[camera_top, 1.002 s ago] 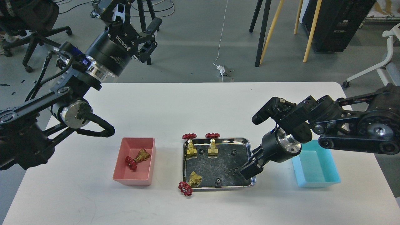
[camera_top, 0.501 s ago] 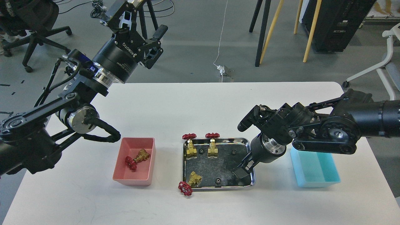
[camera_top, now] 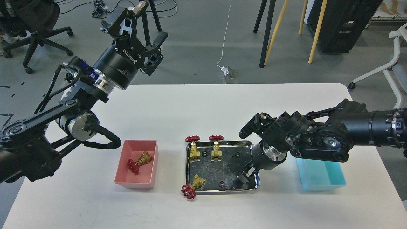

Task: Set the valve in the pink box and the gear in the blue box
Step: 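Lower the right gripper and grasp a small black gear on the tray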

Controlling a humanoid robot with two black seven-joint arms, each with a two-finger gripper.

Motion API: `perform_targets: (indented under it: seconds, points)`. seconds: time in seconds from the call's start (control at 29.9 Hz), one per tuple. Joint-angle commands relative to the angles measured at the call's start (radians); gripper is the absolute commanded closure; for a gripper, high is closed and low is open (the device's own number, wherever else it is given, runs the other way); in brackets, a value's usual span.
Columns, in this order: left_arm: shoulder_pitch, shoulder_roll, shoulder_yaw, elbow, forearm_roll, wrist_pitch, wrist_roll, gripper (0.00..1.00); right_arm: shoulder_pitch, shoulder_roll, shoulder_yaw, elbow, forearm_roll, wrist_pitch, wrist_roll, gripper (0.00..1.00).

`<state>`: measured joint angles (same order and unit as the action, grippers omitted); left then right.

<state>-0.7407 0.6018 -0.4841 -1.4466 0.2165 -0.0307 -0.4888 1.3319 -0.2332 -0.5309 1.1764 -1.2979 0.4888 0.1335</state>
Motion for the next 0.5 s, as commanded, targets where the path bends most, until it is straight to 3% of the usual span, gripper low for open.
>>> perform_targets:
  seconds: [0.0, 0.47]
  points:
    - [0.003, 0.001, -0.001, 0.0, 0.0, 0.0, 0.0, 0.12, -0.008, 0.012, 0.0, -0.009, 0.0, 0.0, -0.002, 0.44]
    - [0.02, 0.001, 0.001, 0.002, 0.0, 0.0, 0.0, 0.12, -0.049, 0.06, 0.0, -0.08, 0.0, 0.0, -0.002, 0.47]
